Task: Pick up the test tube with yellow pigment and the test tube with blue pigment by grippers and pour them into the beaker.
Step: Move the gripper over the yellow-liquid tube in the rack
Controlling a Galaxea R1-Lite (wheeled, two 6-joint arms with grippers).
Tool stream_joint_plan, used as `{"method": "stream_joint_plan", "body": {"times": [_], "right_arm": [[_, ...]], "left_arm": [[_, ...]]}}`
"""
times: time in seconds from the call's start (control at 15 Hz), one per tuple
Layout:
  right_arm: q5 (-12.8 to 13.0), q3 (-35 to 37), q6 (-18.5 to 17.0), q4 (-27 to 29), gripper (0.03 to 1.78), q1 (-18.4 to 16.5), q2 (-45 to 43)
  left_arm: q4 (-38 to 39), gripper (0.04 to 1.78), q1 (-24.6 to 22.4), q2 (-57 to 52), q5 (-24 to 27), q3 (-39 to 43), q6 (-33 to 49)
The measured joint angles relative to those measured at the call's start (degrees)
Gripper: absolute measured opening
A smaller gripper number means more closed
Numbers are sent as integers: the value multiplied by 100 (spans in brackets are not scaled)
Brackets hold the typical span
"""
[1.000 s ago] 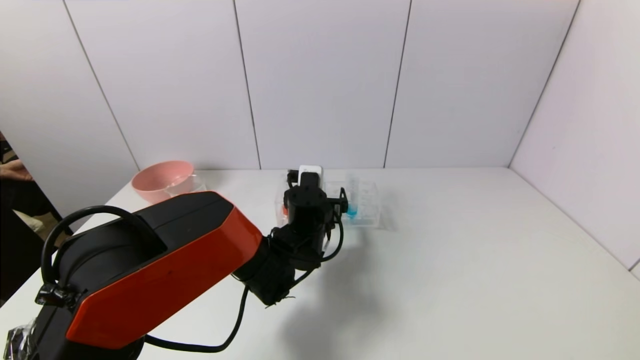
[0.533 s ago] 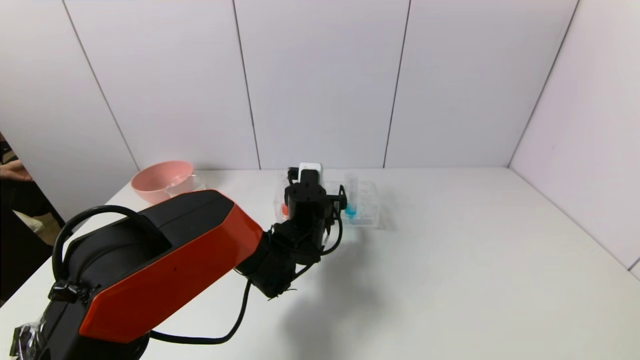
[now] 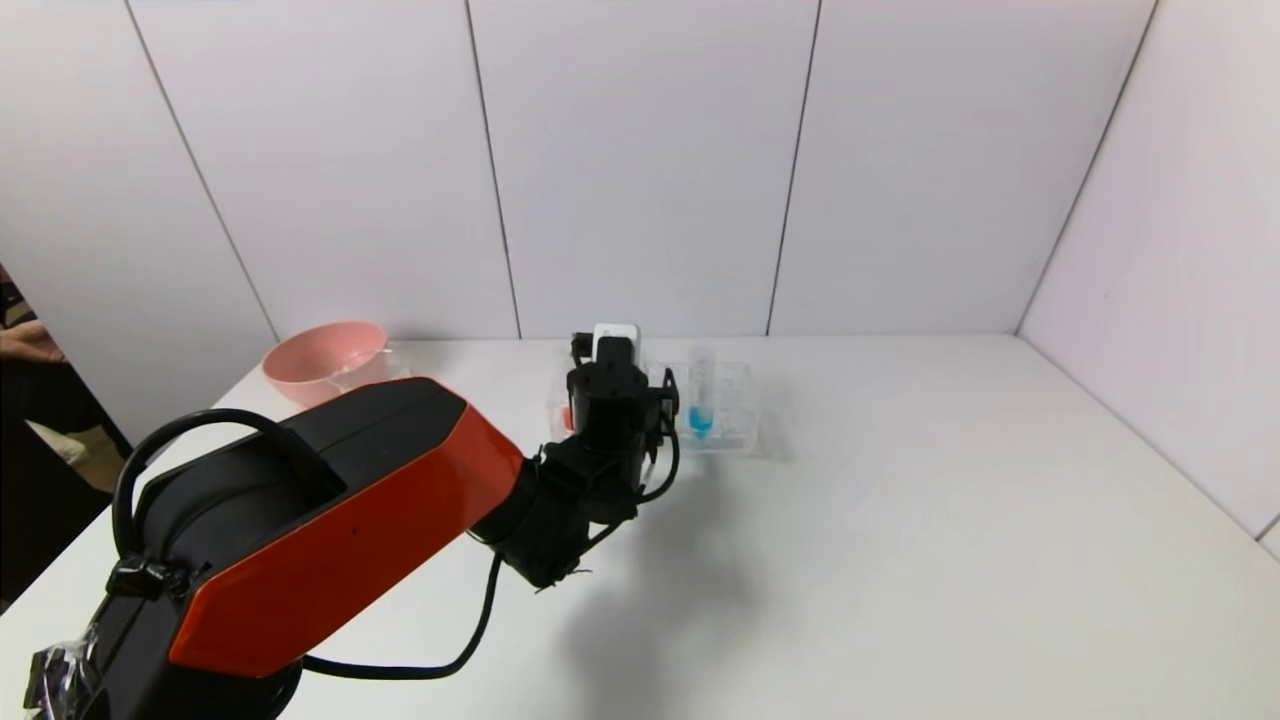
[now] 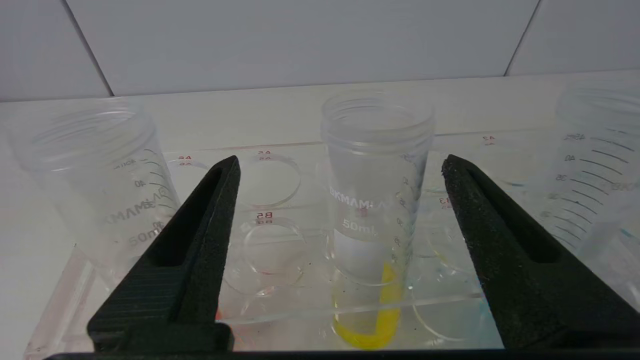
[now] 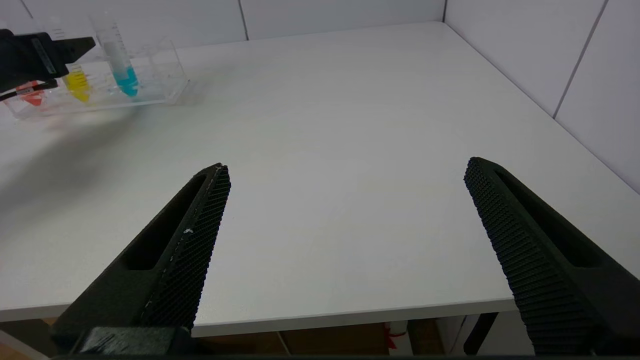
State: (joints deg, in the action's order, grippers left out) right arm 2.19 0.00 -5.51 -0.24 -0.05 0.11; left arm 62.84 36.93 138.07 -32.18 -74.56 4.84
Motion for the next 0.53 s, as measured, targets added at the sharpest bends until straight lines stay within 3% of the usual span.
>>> {"method": "stream_joint_plan", "body": {"times": [0.33,0.4,0.53], "right_arm": [[0,0,2,0,171,0,0],[0,0,0,0,171,0,0],[0,0,0,0,171,0,0]], "left_arm": [[6,59,15,5,33,-5,6],[5,49,15,5,41,-2,11],[5,47,15,2,32,2,11]]}}
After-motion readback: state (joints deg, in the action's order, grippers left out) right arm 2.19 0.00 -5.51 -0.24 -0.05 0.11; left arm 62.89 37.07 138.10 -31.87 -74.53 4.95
